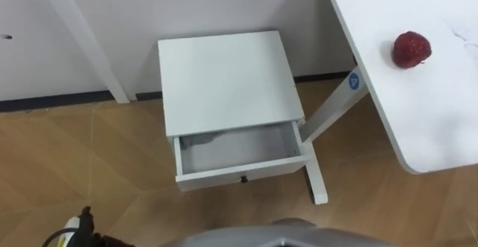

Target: Put apple and close drawer

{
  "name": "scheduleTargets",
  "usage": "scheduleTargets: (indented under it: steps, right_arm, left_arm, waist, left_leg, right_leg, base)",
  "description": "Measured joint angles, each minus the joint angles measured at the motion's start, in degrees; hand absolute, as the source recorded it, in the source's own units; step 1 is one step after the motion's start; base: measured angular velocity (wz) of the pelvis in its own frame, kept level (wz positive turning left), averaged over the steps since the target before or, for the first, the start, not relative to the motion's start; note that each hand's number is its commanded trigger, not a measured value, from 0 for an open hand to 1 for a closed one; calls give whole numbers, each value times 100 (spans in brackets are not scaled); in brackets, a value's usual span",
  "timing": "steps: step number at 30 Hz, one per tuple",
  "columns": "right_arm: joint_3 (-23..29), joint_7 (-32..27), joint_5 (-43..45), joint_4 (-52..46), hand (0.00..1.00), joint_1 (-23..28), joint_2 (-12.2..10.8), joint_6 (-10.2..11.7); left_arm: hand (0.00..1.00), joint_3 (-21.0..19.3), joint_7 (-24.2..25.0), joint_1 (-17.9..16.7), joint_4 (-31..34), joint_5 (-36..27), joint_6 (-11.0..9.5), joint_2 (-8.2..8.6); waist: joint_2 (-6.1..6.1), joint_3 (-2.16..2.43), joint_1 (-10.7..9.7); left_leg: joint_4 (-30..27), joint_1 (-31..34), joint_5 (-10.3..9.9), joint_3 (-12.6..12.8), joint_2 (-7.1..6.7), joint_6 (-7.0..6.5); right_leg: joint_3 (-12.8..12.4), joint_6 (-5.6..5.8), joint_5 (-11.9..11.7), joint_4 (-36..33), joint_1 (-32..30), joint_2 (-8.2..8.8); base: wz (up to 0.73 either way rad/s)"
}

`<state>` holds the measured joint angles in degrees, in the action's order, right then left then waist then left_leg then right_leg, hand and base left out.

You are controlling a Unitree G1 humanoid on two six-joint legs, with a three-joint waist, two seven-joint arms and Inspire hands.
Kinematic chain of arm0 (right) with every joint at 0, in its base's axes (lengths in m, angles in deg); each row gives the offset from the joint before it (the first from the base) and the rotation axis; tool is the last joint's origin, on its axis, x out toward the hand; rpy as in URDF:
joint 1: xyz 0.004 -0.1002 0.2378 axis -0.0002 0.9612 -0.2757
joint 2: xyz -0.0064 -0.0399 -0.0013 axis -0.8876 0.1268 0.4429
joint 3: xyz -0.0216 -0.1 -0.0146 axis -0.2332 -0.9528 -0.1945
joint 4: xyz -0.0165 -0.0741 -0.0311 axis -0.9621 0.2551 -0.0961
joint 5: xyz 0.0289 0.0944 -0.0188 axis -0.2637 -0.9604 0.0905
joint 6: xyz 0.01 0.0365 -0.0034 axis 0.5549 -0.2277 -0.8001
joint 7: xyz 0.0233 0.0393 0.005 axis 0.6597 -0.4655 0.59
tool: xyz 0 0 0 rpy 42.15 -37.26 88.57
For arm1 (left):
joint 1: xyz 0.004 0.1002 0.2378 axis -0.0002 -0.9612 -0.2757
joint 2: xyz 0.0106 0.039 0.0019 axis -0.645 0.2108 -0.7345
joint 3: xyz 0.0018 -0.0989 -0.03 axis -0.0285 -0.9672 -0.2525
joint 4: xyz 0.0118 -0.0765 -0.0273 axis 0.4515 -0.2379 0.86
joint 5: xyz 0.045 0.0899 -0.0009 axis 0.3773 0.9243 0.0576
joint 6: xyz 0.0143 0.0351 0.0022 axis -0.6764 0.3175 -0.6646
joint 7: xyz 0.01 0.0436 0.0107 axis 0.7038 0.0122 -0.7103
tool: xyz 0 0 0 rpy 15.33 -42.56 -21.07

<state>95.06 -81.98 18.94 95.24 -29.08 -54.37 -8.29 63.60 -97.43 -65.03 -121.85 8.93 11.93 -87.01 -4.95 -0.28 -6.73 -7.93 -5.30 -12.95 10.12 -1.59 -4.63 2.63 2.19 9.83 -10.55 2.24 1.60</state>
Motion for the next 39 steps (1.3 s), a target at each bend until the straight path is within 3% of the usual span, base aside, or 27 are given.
scheduleTargets:
  steps: [4,10,16,23,39]
  right_arm:
    - [-382,334,1083,-82,0,-59,110,35]
    - [-960,898,1550,-79,0,-74,151,-156]
    - [-1343,1393,1576,-79,0,-69,157,-215]
    - [-1860,1986,1713,-33,0,-67,255,-226]
    - [-2289,2899,2253,489,0,-67,445,-413]
  left_arm:
    - [0,27,39,22,9,-18,5,-2]
    - [0,271,83,7,15,-16,50,-15]
    - [0,426,126,-12,-17,-14,92,-109]
    - [0,455,136,-51,-19,-2,132,-151]
    - [0,653,118,-146,-12,43,242,-189]
  waist:
    - [60,28,81]
    - [68,22,117]
    - [-23,-35,225]
    - [-35,-15,276]
    - [-72,9,449]
  left_leg:
    - [-45,15,0,10,0,0]
    - [-44,-32,4,4,12,7]
    - [-47,-35,5,14,18,8]
    - [-65,-26,5,-3,18,8]
    - [-142,-26,5,-146,16,8]
  right_leg:
    - [32,0,0,13,-8,14]
    - [50,0,0,85,88,11]
    - [51,-20,-13,85,80,12]
    - [71,-23,-15,82,89,15]
    - [269,-30,-19,92,177,40]
  base:
    - [0]
    - [2]
    - [-1]
    - [0]
    - [4]
